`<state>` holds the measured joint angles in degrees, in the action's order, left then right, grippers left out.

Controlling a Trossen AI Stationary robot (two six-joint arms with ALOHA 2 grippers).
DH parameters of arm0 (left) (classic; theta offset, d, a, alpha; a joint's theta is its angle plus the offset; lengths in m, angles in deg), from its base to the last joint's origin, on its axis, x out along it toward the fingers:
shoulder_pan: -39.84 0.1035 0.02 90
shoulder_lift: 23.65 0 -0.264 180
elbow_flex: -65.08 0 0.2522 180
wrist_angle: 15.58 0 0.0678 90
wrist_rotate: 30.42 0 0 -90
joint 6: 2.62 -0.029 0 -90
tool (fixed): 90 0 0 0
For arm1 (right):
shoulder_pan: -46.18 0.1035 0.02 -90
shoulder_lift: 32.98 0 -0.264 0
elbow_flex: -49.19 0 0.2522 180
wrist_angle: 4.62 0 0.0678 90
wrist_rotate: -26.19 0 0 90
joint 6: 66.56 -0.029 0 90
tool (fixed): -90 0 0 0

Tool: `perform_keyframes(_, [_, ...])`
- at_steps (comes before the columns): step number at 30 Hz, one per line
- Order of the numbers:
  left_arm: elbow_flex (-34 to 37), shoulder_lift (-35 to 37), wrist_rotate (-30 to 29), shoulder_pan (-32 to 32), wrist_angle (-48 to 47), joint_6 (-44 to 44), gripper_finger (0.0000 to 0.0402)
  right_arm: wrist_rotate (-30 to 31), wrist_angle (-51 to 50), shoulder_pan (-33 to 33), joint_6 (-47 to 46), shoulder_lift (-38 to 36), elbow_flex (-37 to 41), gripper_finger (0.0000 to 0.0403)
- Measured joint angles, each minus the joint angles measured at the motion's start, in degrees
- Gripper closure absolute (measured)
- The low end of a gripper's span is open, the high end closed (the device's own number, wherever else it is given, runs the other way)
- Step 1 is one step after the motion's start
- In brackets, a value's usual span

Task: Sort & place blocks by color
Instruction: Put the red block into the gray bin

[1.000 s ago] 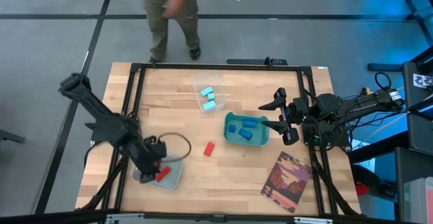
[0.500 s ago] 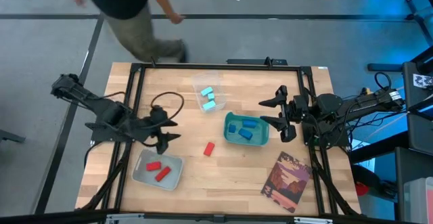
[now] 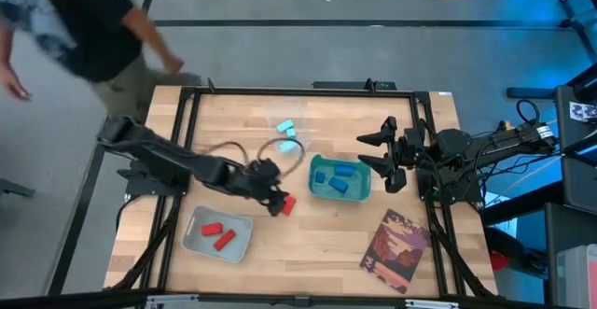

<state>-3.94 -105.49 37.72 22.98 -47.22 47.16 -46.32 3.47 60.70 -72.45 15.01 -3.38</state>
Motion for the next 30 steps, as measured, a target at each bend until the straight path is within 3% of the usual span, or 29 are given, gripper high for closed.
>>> perform_keyframes(7, [-10.9,-16.9,0.2,0.5,-2.8,4.7,0.0168,0.0,-0.5,0.0,0.1,0.0,0.0,0.0162])
perform_keyframes(14, [-19.0,-26.7,-0.9,0.8,-13.2,13.2,0.0168,0.0,-1.7,0.0,0.2,0.0,0.0,0.0162])
perform_keyframes(20, [-19.7,-29.5,1.8,0.0,-14.6,19.1,0.0168,-0.1,-4.3,0.0,0.1,0.0,0.0,0.0162])
perform_keyframes(30, [-19.8,-29.9,-1.0,-0.9,-17.8,24.5,0.0168,-0.2,-5.1,0.0,0.2,0.0,0.0,0.0162])
